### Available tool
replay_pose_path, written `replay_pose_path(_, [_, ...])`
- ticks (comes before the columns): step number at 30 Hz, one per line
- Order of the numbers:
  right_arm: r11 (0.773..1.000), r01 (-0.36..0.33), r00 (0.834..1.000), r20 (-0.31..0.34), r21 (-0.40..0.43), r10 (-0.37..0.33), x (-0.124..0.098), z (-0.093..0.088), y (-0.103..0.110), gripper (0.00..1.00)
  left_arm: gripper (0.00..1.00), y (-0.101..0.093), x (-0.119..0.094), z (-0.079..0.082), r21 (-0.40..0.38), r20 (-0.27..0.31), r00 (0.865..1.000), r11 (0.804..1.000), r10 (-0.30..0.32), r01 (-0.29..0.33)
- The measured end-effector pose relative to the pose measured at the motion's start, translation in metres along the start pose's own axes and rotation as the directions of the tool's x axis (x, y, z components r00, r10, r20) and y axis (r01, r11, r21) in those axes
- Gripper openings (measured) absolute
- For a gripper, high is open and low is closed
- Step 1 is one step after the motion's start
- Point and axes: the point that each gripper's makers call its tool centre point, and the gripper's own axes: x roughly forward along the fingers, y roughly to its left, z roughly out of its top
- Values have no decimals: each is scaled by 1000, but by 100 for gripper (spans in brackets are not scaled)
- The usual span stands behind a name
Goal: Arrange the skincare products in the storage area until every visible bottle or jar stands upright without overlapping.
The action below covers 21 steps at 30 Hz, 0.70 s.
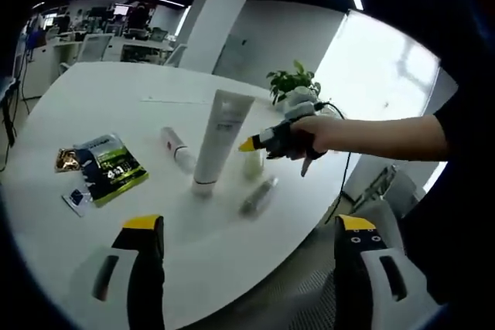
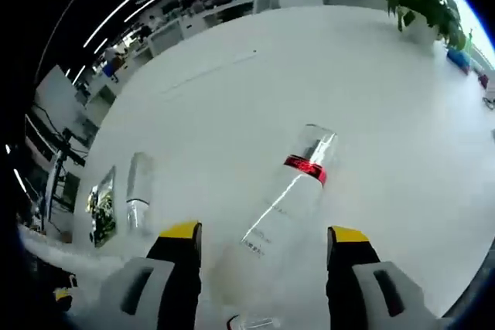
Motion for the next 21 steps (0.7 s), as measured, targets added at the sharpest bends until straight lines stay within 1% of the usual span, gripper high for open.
replay_pose_path(1, [998, 10, 1000, -14, -68, -11, 1, -4, 3, 64, 84, 1, -2, 1, 1, 3, 1000, 1000, 4, -4])
replay_pose_path(2, [992, 17, 1000, -21, -121, -20, 2, -5, 4, 57, 84, 0, -3, 2, 1, 7, 1000, 1000, 9, -9])
replay_pose_path(3, [979, 21, 999, -23, -201, -26, 1, -7, 5, 53, 84, 1, -4, 3, -2, 15, 1000, 1000, 15, -15])
replay_pose_path(4, [970, 18, 1000, -18, -244, -23, 2, -6, 4, 53, 84, 2, -5, 4, -5, 20, 1000, 1000, 18, -17])
replay_pose_path(5, [971, 16, 1000, -16, -239, -21, 4, -4, 3, 51, 84, 4, -6, 5, -8, 26, 999, 1000, 21, -20])
replay_pose_path(7, [951, -17, 1000, 15, -308, 23, 5, 5, 1, 43, 83, 8, -6, 5, -16, 30, 999, 1000, 25, -24])
replay_pose_path(8, [930, -42, 999, 2, -366, 46, 5, 5, 0, 38, 83, 8, -6, 5, -16, 30, 999, 1000, 26, -25])
replay_pose_path(9, [917, -66, 998, -9, -393, 67, 7, 6, -1, 37, 83, 8, -5, 4, -16, 29, 999, 1000, 26, -26])
replay_pose_path(10, [887, -108, 994, -32, -450, 105, 7, 5, 0, 36, 83, 9, -5, 4, -17, 27, 999, 1000, 27, -27])
replay_pose_path(12, [834, -164, 986, -59, -527, 156, 7, 5, 1, 35, 83, 10, -4, 4, -21, 26, 999, 999, 26, -26])
replay_pose_path(14, [800, -202, 979, -86, -564, 187, 7, 3, 0, 34, 83, 10, -2, 4, -23, 20, 1000, 999, 23, -23])
replay_pose_path(15, [801, -208, 978, -109, -562, 177, 7, 2, -4, 34, 83, 10, -1, 4, -21, 16, 1000, 1000, 22, -22])
replay_pose_path(16, [804, -201, 980, -117, -559, 164, 8, 4, -5, 33, 82, 10, 0, 4, -18, 12, 1000, 1000, 21, -21])
replay_pose_path(17, [775, -198, 979, -160, -600, 126, 7, 1, -8, 33, 82, 10, 1, 4, -18, 11, 1000, 1000, 20, -20])
replay_pose_path(18, [748, -190, 979, -175, -636, 99, 8, 3, -9, 33, 82, 10, 2, 5, -19, 10, 1000, 1000, 17, -17])
replay_pose_path(19, [722, -166, 982, -182, -672, 57, 10, 8, -11, 32, 82, 10, 3, 5, -19, 9, 1000, 1000, 15, -15])
replay_pose_path(20, [708, -164, 981, -188, -687, 45, 12, 11, -11, 31, 82, 10, 4, 6, -16, 7, 1000, 1000, 14, -14])
replay_pose_path(21, [717, -165, 981, -187, -677, 49, 15, 17, -9, 30, 82, 10, 4, 5, -17, 5, 1000, 1000, 14, -14])
